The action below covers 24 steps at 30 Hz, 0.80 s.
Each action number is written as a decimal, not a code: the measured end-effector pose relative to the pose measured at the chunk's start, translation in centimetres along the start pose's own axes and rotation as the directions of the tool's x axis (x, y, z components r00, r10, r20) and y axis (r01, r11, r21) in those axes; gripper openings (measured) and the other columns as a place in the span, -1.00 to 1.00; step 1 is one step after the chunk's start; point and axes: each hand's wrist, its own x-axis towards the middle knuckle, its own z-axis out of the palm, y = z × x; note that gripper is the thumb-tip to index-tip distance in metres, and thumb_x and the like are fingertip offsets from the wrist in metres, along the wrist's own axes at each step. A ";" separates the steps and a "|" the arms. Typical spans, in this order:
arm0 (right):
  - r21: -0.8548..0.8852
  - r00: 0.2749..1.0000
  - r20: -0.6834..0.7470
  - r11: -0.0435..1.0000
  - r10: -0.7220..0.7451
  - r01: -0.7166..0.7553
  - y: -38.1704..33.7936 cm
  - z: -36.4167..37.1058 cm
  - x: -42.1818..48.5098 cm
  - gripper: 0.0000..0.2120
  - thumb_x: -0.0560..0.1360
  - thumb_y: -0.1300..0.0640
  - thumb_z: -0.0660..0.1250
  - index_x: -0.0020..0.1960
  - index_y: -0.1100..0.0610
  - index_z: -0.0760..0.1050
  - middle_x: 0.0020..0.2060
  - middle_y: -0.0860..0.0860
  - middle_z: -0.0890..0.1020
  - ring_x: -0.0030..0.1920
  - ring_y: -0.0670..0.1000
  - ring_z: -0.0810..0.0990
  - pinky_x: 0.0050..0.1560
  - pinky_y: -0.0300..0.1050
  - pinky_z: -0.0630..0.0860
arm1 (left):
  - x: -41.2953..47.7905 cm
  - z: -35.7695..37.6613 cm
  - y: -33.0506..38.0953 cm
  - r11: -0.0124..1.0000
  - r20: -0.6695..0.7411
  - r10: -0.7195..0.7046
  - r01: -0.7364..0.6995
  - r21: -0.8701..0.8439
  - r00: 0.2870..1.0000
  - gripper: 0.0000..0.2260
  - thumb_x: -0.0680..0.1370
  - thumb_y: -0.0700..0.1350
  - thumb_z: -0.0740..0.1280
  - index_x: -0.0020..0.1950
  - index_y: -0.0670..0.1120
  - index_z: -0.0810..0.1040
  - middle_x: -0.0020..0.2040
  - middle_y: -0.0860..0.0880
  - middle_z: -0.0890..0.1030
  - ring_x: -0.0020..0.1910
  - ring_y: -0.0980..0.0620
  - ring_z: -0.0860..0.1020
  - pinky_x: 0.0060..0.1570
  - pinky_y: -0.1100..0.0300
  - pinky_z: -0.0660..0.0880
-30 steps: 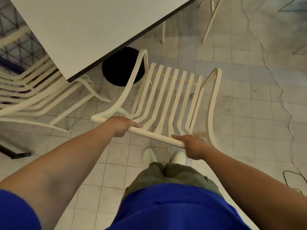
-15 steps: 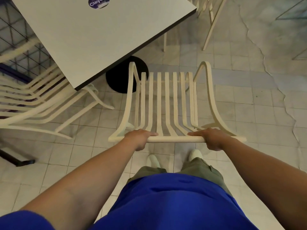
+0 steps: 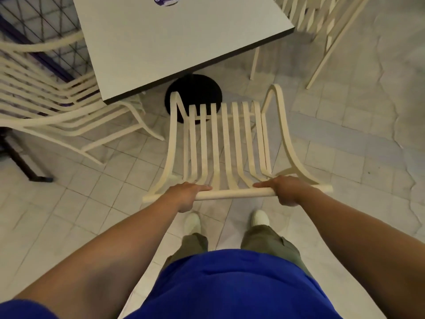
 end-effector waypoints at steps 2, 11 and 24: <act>-0.011 0.999 0.000 0.999 -0.032 0.032 0.9 -0.4 0.0 -0.24 0.52 0.29 0.31 0.46 -0.40 0.19 0.12 -0.05 0.52 -0.01 -0.01 0.53 0.05 -0.08 0.53 | 0.1 0.2 0.9 1.000 -0.011 -0.017 0.017 -0.020 1.000 -0.25 0.58 -0.32 0.23 0.53 0.39 0.11 0.14 -0.04 0.49 -0.09 -0.03 0.52 -0.08 0.07 0.54; -0.014 0.984 0.024 0.984 -0.175 0.175 1.5 -0.3 0.2 -0.45 0.52 0.00 0.33 0.46 -0.22 0.29 0.20 -0.02 0.57 0.07 0.05 0.56 0.19 0.04 0.52 | -1.1 0.5 2.7 0.987 -0.037 -0.129 0.125 -0.097 0.991 -0.34 0.62 -0.29 0.17 0.52 0.37 0.17 0.15 -0.02 0.48 -0.16 0.01 0.47 -0.23 0.17 0.40; -0.039 0.995 0.019 0.994 -0.098 0.099 1.2 0.3 1.2 -0.31 0.52 0.26 0.34 0.51 -0.24 0.22 0.14 -0.03 0.53 -0.05 -0.02 0.53 0.05 -0.13 0.51 | 0.7 1.0 0.9 0.998 -0.008 -0.028 0.028 -0.063 1.000 -0.23 0.57 -0.36 0.20 0.54 0.38 0.10 0.23 -0.07 0.49 -0.04 -0.05 0.54 -0.08 0.08 0.52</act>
